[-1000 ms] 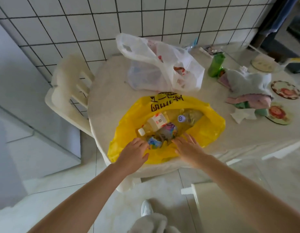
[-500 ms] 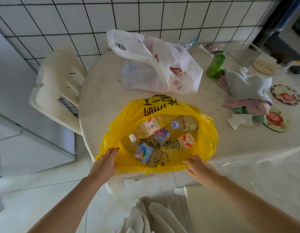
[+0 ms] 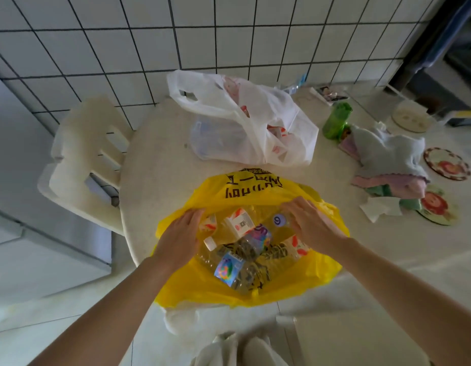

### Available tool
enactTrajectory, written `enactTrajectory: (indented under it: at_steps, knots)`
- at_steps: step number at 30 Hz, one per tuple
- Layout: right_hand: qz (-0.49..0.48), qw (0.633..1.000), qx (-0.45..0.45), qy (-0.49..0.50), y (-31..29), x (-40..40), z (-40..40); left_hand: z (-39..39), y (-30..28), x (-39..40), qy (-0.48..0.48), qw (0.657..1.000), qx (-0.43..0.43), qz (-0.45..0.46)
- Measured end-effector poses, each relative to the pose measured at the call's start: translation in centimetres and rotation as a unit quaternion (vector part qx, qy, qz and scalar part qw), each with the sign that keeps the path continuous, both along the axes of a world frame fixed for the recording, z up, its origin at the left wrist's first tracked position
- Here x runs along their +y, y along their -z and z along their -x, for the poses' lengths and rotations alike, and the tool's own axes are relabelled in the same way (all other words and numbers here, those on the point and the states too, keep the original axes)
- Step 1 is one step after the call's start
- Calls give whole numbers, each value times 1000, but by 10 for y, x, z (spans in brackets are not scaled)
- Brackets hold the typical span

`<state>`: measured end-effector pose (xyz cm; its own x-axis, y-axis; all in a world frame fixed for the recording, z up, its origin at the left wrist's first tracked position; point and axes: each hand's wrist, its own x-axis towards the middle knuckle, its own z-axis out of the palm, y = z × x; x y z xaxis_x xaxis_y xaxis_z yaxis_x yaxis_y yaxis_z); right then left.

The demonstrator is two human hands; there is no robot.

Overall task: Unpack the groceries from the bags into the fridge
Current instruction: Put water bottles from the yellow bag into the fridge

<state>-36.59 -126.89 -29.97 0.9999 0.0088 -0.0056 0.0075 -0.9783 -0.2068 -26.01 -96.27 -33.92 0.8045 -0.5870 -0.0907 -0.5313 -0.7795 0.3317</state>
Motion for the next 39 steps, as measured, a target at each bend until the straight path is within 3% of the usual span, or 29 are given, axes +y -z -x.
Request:
enactTrajectory:
  at_steps: [6, 10, 13, 16, 21, 24, 26, 33, 39]
  knots:
    - [135, 983, 103, -63, 5, -22, -36, -42, 2, -15, 57, 989, -70, -121]
    - [73, 991, 115, -18, 11, -44, -58, -69, 4, -29, 57, 985, -74, -146]
    - [81, 991, 101, -18, 18, -65, -72, -87, 6, -40, 7, 994, -44, -101]
    - [126, 987, 89, -38, 28, -89, -83, -100, 9, -49, -17, 995, -21, -96]
    - [122, 989, 74, -43, 47, -114, -89, -108, 19, -59, -69, 994, -5, -87]
    - [125, 990, 35, -46, 50, -117, -86, -111, 24, -59, -157, 980, 118, -24]
    - [105, 993, 4, -48, 50, -117, -83, -111, 24, -58, -178, 973, 150, 7]
    - [69, 990, -89, -86, 45, -111, -74, -100, 11, -53, -158, 983, 87, 27]
    - [-28, 994, -40, -94, 25, -64, -51, -60, -6, -47, -144, 979, 91, 111]
